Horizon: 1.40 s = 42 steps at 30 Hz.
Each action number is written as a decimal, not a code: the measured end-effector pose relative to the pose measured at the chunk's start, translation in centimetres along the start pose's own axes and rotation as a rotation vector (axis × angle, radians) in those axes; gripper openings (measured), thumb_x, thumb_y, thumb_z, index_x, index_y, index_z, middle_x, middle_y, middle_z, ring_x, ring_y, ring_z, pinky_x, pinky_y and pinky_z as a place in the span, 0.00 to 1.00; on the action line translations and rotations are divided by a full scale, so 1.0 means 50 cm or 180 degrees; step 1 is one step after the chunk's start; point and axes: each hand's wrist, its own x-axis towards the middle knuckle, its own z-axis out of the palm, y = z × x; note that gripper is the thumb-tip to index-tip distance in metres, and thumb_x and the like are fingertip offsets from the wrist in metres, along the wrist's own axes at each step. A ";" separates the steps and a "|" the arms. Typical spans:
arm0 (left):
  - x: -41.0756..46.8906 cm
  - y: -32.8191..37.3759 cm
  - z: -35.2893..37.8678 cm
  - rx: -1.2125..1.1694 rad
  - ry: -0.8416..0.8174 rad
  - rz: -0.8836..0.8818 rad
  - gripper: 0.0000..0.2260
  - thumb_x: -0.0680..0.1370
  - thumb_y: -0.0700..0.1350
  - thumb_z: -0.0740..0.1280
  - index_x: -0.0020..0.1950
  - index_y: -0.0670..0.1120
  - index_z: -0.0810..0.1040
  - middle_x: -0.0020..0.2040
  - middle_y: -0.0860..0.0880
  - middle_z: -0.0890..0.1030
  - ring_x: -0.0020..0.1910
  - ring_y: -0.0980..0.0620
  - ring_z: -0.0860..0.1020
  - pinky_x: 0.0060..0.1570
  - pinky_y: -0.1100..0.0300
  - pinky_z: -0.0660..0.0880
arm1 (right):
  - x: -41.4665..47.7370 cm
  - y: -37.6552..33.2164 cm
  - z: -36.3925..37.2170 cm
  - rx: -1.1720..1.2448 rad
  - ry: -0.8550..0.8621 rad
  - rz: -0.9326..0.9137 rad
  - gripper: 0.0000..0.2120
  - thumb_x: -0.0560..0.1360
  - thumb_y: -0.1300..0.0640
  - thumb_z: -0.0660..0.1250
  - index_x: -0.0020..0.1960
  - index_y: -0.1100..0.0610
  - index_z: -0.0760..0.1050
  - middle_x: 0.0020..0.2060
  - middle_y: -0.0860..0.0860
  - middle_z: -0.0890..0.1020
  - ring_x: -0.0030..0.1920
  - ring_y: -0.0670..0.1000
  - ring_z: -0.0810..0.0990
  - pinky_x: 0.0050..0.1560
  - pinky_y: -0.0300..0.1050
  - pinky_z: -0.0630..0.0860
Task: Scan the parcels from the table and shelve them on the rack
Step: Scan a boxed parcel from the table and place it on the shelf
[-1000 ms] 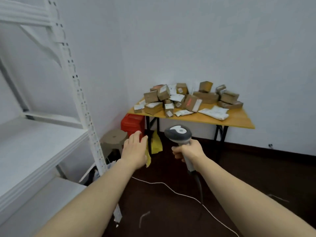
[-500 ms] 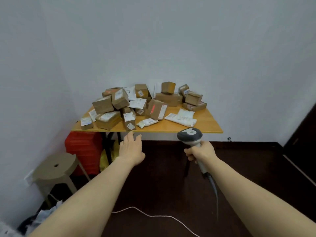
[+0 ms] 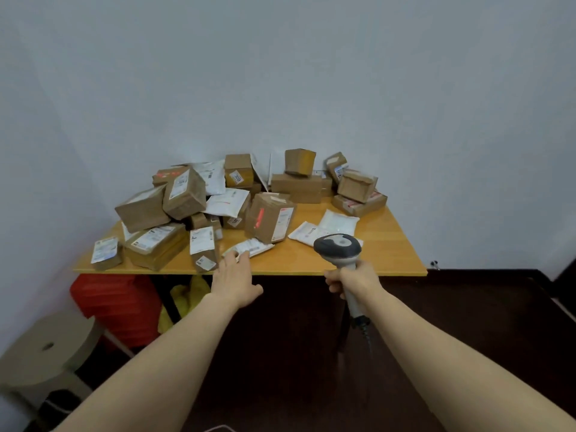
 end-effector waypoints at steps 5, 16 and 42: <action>0.146 0.039 0.003 -0.0199 -0.0097 -0.0258 0.42 0.71 0.54 0.72 0.77 0.46 0.53 0.74 0.42 0.58 0.72 0.42 0.61 0.68 0.49 0.65 | 0.160 -0.050 -0.014 0.0130 -0.0099 0.0098 0.05 0.69 0.67 0.71 0.44 0.61 0.77 0.32 0.55 0.82 0.28 0.49 0.78 0.30 0.41 0.72; 0.448 0.046 0.064 -0.1269 -0.0295 -0.0780 0.61 0.63 0.57 0.79 0.78 0.44 0.37 0.78 0.41 0.52 0.76 0.42 0.55 0.72 0.46 0.59 | 0.421 -0.096 0.035 0.0491 -0.0155 0.0327 0.05 0.71 0.65 0.73 0.44 0.59 0.78 0.33 0.55 0.83 0.28 0.49 0.79 0.29 0.41 0.72; 0.765 -0.002 0.142 -0.2417 -0.0817 -0.0967 0.68 0.59 0.53 0.82 0.75 0.51 0.28 0.78 0.45 0.48 0.76 0.42 0.54 0.71 0.43 0.59 | 0.755 -0.139 0.178 0.0822 -0.0097 0.0619 0.15 0.68 0.62 0.76 0.52 0.56 0.76 0.48 0.56 0.81 0.50 0.56 0.80 0.39 0.46 0.79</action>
